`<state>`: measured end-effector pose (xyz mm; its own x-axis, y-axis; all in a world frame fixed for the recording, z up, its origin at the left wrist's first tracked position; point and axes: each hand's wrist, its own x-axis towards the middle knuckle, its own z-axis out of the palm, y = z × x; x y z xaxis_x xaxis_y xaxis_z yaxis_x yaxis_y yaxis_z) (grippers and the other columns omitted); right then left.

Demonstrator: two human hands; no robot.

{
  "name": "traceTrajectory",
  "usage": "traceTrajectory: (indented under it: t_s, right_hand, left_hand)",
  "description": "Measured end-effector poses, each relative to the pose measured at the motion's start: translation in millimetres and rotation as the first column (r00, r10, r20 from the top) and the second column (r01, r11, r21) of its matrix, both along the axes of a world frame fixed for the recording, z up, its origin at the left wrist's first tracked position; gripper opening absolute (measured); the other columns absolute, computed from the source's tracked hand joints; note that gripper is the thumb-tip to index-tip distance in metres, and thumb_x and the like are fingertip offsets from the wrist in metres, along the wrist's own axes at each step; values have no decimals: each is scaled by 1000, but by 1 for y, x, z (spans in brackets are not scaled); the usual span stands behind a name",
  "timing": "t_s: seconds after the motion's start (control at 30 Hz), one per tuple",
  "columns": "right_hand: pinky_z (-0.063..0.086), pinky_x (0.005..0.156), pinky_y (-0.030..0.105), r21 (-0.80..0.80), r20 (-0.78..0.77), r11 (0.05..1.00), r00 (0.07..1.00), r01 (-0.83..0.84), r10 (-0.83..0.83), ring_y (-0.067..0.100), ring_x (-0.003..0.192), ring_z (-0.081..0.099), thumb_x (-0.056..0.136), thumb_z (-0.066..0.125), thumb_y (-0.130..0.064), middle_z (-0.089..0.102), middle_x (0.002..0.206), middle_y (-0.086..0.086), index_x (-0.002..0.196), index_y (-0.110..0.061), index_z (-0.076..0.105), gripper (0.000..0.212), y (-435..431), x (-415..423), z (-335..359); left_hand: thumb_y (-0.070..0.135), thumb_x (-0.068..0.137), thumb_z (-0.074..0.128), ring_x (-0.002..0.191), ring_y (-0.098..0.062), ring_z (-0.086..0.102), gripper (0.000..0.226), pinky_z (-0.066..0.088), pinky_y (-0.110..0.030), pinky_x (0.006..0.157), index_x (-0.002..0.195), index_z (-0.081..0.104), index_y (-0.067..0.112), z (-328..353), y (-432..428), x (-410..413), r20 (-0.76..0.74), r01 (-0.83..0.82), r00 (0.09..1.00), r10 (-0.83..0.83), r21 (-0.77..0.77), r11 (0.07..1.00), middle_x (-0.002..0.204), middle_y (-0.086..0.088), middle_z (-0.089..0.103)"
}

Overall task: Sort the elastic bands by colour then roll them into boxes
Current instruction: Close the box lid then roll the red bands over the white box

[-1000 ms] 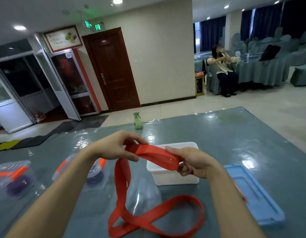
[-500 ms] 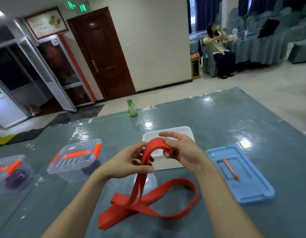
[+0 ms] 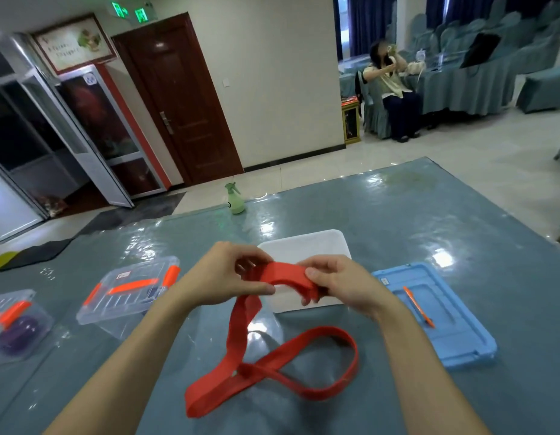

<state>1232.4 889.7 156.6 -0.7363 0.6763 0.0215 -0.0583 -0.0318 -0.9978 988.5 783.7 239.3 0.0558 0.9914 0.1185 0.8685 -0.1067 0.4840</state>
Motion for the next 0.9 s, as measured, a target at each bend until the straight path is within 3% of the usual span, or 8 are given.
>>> traceTrajectory:
  t_s: [0.1,0.17,0.27,0.33,0.43,0.57,0.7,0.9]
  right_hand:
    - [65,83,36,287,306,956,951,-55,-38,27,91,79,104,62,-8,81,102,5,110,-20,80,22,-4,5,-2]
    - [57,99,36,511,481,846,867,-153,-134,22,111,71,92,68,-23,77,117,-1,114,-25,80,25,-8,2,1]
    - [50,105,34,541,545,821,820,-182,-177,10,120,53,67,72,-58,57,130,-9,130,-35,73,68,-12,-1,8]
    - [53,97,32,547,494,826,849,-135,-188,6,107,58,59,81,-66,54,124,-13,139,-36,67,86,-13,-5,9]
    - [54,97,29,570,401,818,895,-76,-196,5,110,61,65,93,-54,64,123,-15,150,-39,58,93,-14,-10,6]
    - [57,81,31,540,347,841,917,-23,-198,5,85,66,67,96,-48,73,97,-12,109,-33,74,50,-18,-14,4]
    - [57,79,36,523,316,852,923,25,-221,17,83,67,69,97,-48,66,100,-3,97,-27,70,45,-18,-14,10]
    - [51,61,32,116,-10,986,992,122,-122,23,62,65,77,95,-14,80,83,17,106,-9,66,42,-15,-3,10]
  left_hand:
    - [54,75,92,78,2,70,42,56,-22,74,111,79,36,10,8,7,-346,77,930,-123,-144,987,82,22,75]
    - [55,75,86,71,3,66,39,53,-21,69,108,78,35,13,14,16,-440,101,881,-171,-179,979,74,23,69]
    - [55,78,85,70,1,63,38,53,-23,70,109,80,34,23,20,22,-497,107,850,-174,-161,981,75,21,69]
    - [55,78,86,71,-2,64,38,53,-25,70,109,81,34,30,22,22,-512,111,842,-172,-149,983,79,19,72]
    - [54,78,88,75,-8,67,37,55,-28,70,109,82,34,34,24,25,-433,135,879,-198,-173,976,80,16,75]
    - [52,77,91,75,-7,68,34,54,-25,68,105,83,34,38,26,25,-370,160,904,-214,-173,972,77,20,73]
    - [53,76,92,74,-3,68,35,50,-16,68,104,84,35,41,26,21,-284,183,932,-224,-165,969,76,30,71]
    - [64,59,100,97,4,72,69,58,-14,83,120,79,40,46,26,1,-191,145,964,-187,-214,966,100,30,76]
